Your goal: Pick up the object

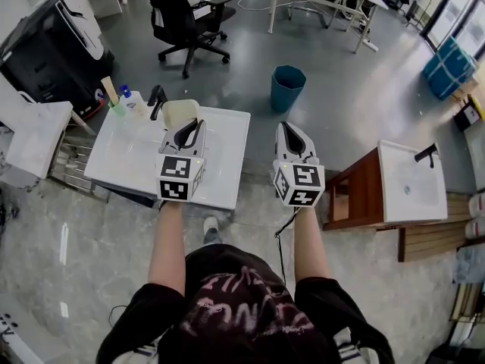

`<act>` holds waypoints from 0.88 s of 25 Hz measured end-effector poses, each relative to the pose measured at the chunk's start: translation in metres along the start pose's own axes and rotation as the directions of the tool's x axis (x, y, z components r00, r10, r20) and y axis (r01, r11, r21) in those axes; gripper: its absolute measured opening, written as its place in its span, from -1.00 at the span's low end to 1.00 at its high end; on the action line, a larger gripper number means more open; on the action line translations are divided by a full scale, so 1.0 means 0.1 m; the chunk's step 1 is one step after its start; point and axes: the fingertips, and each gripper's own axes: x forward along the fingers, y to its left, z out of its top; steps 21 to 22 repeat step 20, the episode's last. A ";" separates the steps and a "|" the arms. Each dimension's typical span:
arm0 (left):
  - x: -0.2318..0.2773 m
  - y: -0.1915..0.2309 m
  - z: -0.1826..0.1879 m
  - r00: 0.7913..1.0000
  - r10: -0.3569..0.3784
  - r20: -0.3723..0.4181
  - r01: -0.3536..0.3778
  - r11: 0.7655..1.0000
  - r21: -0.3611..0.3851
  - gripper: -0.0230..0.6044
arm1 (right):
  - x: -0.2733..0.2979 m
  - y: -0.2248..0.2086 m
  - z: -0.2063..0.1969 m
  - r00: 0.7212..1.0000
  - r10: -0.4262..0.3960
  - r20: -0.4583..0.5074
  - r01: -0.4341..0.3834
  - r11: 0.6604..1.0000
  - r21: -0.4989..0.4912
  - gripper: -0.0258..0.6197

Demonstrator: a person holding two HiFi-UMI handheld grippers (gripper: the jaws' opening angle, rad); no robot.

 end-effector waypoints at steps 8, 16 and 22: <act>-0.12 0.06 0.03 1.000 0.015 0.011 -0.016 1.000 0.012 -0.81 | -0.02 0.10 0.06 1.000 0.020 0.005 -0.020 1.000 -0.008 -0.88; -0.16 0.02 0.06 1.000 0.010 0.016 -0.010 1.000 0.022 -0.81 | -0.07 0.09 0.08 1.000 0.015 0.010 -0.015 0.999 -0.031 -0.88; -0.16 0.00 0.11 1.000 0.007 0.024 -0.007 1.000 0.023 -0.81 | -0.08 0.08 0.13 1.000 0.015 0.016 -0.014 0.999 -0.030 -0.88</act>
